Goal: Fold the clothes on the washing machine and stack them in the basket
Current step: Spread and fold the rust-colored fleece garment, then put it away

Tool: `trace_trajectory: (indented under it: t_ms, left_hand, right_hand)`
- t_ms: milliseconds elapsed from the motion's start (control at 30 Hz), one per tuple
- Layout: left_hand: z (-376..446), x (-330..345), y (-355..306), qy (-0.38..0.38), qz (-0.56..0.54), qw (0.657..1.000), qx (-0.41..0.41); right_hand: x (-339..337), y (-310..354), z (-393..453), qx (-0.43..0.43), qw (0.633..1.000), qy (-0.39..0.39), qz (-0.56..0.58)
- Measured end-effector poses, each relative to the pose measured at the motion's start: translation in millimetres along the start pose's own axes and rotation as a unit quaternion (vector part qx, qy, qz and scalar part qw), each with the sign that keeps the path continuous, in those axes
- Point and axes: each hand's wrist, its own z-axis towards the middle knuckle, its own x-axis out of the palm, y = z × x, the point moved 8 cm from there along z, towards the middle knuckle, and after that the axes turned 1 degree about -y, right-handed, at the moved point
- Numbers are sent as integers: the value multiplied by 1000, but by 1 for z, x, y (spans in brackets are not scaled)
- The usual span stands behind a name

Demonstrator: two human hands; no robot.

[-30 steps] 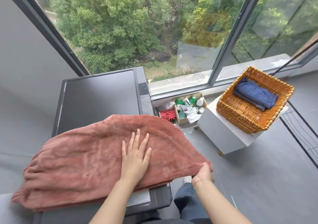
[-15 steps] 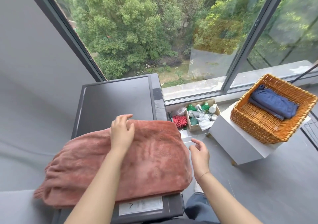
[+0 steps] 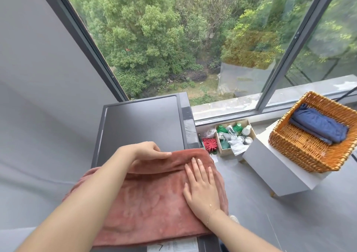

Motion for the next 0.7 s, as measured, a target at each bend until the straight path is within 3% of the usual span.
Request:
trace_trajectory:
  t_ms: [133,233,300,467,600,700]
  left_hand:
    - [0,3,-7,86,-90,990,58]
    - [3,11,9,165,-91,982,17]
    - [5,9,9,183,-80,979,36]
    - [16,-24,3,58,-122,983,126]
    - [24,-45,-4,-159,4,977,139]
    - [19,-22,-5,-279,13,953,121]
  right_hand:
    - [4,1,1,-3,1000,-6,-8]
    - [5,0,1,-6,1000,-12,-10]
    - [7,-1,1,-6,1000,-17,-10]
    - [6,-1,0,-4,1000,-25,-5]
    - [4,-1,0,-1,1000,-27,-4]
    - [3,-1,0,-1,1000,-30,11]
